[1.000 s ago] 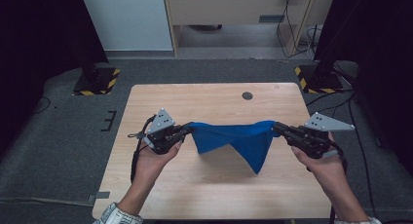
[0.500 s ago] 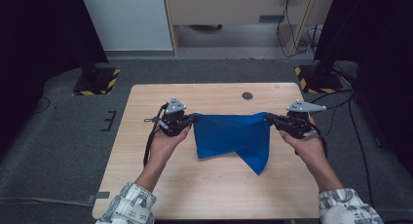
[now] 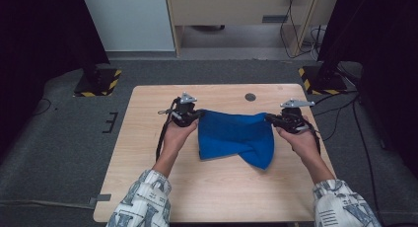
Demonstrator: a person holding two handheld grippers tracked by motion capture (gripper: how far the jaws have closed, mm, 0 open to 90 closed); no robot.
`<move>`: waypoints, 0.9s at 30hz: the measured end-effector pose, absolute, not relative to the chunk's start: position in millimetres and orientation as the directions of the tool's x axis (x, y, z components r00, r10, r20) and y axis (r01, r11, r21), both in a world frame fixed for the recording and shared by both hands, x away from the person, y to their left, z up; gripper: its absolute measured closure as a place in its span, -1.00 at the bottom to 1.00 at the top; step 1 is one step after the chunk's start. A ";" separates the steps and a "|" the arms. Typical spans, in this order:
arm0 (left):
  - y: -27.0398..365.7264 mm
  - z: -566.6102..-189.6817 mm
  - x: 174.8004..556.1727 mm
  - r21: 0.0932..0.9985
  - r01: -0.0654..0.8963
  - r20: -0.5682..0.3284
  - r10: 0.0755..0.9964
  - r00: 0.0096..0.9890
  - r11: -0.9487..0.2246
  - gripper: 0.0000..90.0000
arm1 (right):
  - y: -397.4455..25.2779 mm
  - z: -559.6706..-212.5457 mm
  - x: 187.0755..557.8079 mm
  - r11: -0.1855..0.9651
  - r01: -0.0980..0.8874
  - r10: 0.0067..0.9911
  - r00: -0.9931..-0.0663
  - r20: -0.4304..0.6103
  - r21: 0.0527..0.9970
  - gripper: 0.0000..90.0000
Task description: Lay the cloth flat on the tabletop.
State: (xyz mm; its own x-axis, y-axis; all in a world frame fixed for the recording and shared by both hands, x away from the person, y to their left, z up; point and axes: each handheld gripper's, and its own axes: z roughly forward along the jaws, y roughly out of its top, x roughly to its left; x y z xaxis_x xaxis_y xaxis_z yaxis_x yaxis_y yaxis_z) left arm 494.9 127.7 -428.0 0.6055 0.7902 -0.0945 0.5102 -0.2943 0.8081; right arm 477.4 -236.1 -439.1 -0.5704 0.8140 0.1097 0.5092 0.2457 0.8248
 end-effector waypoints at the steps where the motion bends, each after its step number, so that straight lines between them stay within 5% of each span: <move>1: 126.3 -430.2 498.7 0.803 0.518 -0.096 0.793 0.602 -0.296 0.92 | -236.7 -441.8 480.3 0.243 0.517 0.818 -0.564 0.113 0.820 0.91; 14: 118.7 -471.4 538.9 0.716 0.618 -0.109 0.822 0.559 -0.325 0.88 | -235.7 -481.8 521.3 0.198 0.625 0.859 -0.482 0.172 0.755 0.88; 21: 119.2 -485.3 547.3 0.705 0.645 -0.107 0.855 0.507 -0.295 -0.15 | -231.2 -488.7 536.6 0.159 0.639 0.900 -0.407 0.156 0.753 -0.13; 27: 122.9 -482.0 546.5 0.714 0.641 -0.114 0.857 0.503 -0.281 -0.35 | -232.4 -481.9 533.9 0.161 0.606 0.910 -0.396 0.120 0.779 -0.35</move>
